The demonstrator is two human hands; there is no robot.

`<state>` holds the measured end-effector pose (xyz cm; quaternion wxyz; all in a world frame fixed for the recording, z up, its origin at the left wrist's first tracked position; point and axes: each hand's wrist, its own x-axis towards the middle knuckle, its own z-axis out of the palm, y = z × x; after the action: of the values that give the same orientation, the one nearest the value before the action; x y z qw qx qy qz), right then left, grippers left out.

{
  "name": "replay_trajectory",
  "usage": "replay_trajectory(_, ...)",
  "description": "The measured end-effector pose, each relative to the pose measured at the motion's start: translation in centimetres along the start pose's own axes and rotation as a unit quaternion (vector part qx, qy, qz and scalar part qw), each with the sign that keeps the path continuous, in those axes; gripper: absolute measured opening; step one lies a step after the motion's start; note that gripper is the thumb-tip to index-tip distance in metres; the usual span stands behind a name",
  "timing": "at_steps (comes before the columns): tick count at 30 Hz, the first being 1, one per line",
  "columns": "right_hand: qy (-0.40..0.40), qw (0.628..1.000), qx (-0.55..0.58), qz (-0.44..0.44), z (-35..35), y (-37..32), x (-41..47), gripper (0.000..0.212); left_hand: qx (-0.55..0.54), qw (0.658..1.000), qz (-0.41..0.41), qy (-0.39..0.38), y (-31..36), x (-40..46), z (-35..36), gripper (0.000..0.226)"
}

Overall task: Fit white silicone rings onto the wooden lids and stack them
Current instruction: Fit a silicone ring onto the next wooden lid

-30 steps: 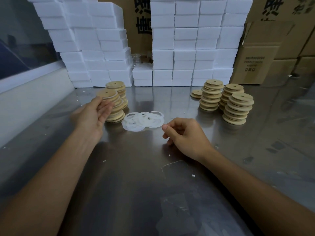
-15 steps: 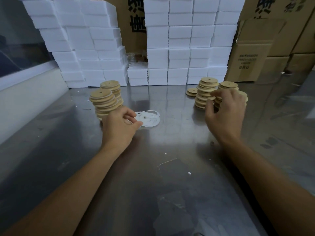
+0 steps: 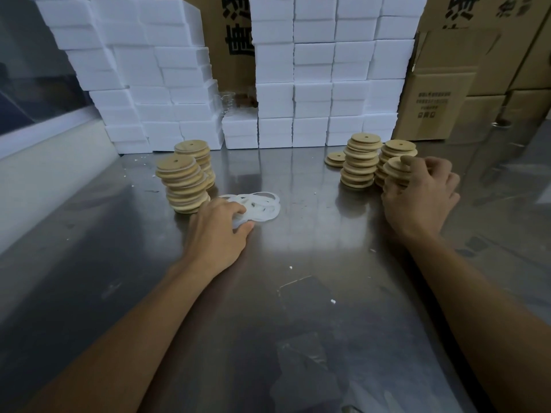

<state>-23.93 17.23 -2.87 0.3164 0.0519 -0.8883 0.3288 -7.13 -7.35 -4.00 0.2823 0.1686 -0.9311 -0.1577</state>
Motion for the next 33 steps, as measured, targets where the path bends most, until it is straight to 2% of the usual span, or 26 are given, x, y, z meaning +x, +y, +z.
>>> replay_trajectory(4,-0.031,0.997,0.062,0.027,0.1,0.4,0.0,0.039,-0.006,1.0,-0.004,0.003,0.0,-0.1,-0.1,0.031)
replay_trajectory(8,0.007,0.998,0.064,0.014,0.1,0.4,0.1,0.035,-0.016,1.0,-0.007,0.011,0.0,-0.1,-0.2,0.025)
replay_trajectory(11,0.03,0.997,0.066,-0.022,0.1,0.1,0.0,0.035,-0.023,1.0,-0.013,0.016,0.1,0.0,-0.3,0.022)
replay_trajectory(15,0.02,0.991,0.088,-0.102,0.3,-0.6,-0.5,0.029,-0.026,0.999,-0.016,0.017,0.3,0.0,-0.4,0.021)
replay_trajectory(18,0.007,0.978,0.164,-0.127,0.3,-1.5,-1.0,0.023,-0.034,0.999,-0.016,0.024,0.3,0.1,-0.5,0.019)
replay_trajectory(22,-0.05,0.957,0.274,-0.08,-0.3,-3.0,-2.2,0.02,-0.071,0.996,-0.033,0.033,0.1,0.1,-0.5,0.021)
replay_trajectory(26,-0.122,0.908,0.399,0.03,-0.7,-4.5,-3.5,0.012,-0.102,0.993,-0.048,0.042,-0.1,0.2,-0.6,0.021)
replay_trajectory(30,-0.217,0.816,0.5,0.195,-1.3,-5.7,-4.1,0.033,-0.115,0.991,-0.051,0.042,0.0,0.1,-0.7,0.021)
replay_trajectory(32,-0.234,0.785,0.533,0.214,-1.5,-6.1,-4.2,0.029,-0.11,0.992,-0.053,0.039,0.0,0.0,-0.7,0.025)
replay_trajectory(33,-0.235,0.782,0.538,0.208,-1.6,-6.2,-4.4,0.022,-0.109,0.992,-0.056,0.037,0.0,0.0,-0.7,0.026)
